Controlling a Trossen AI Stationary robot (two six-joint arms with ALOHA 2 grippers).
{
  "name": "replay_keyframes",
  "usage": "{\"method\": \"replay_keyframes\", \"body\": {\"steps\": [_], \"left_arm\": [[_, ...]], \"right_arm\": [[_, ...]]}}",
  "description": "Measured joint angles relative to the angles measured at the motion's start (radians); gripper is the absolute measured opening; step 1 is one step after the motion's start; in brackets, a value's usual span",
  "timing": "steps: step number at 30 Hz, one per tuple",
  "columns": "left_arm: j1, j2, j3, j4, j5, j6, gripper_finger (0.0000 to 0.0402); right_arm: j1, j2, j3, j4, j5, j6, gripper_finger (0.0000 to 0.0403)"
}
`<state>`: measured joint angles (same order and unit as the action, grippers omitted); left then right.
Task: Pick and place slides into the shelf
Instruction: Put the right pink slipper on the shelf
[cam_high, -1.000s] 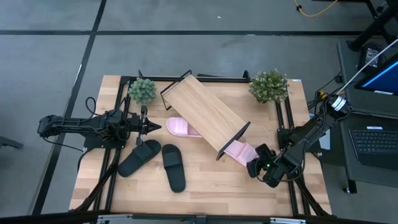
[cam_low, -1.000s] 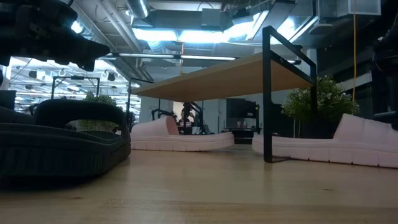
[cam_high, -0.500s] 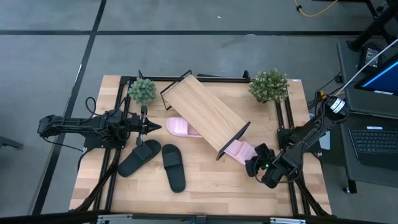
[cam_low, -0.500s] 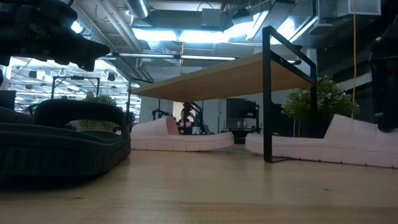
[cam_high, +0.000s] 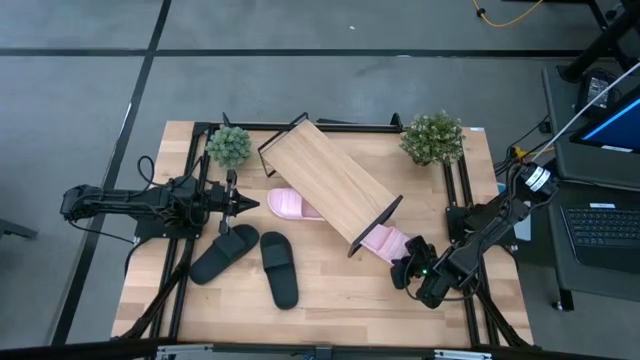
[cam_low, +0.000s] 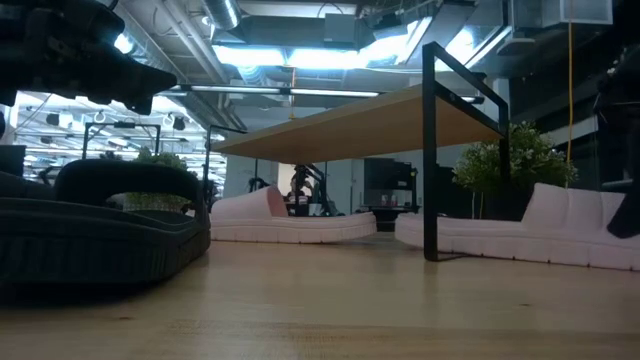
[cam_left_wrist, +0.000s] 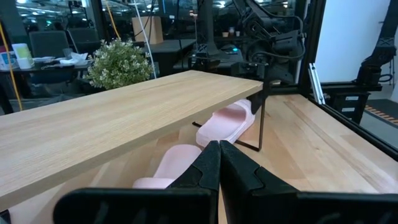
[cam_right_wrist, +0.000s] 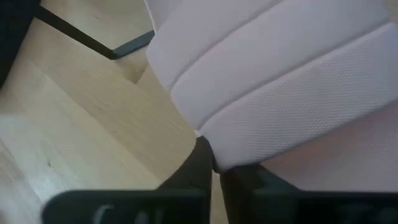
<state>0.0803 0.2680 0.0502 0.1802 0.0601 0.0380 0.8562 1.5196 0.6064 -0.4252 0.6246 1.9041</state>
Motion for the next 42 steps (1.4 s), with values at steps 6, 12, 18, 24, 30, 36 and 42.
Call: {"method": "replay_keyframes", "body": {"steps": [6,12,18,24,30,36,42], "left_arm": [[0.000,0.000,0.000,0.000,0.000,0.000,0.0000],[0.000,0.000,0.000,0.000,0.000,0.000,0.0000],[0.000,0.000,0.000,0.000,0.000,0.000,0.0000],[0.000,0.000,0.000,0.000,0.000,0.000,0.0000],[0.000,0.000,0.000,0.000,0.000,0.000,0.0000],[0.000,0.000,0.000,0.000,0.000,0.000,0.0000],[0.000,0.000,0.000,0.000,0.000,0.000,0.0000]], "right_arm": [[0.000,0.000,-0.001,0.003,-0.004,-0.005,0.0011],[0.008,-0.015,-0.002,-0.002,-0.007,-0.026,0.0011],[0.011,-0.104,-0.005,-0.027,-0.055,-0.102,0.0011],[0.011,-0.199,-0.005,-0.144,-0.065,-0.106,0.0011],[0.013,-0.264,0.025,-0.294,-0.106,-0.107,0.0011],[0.034,-0.301,0.162,-0.527,-0.129,-0.106,0.0010],[0.069,-0.303,0.324,-0.696,-0.129,-0.103,0.0010]]}}
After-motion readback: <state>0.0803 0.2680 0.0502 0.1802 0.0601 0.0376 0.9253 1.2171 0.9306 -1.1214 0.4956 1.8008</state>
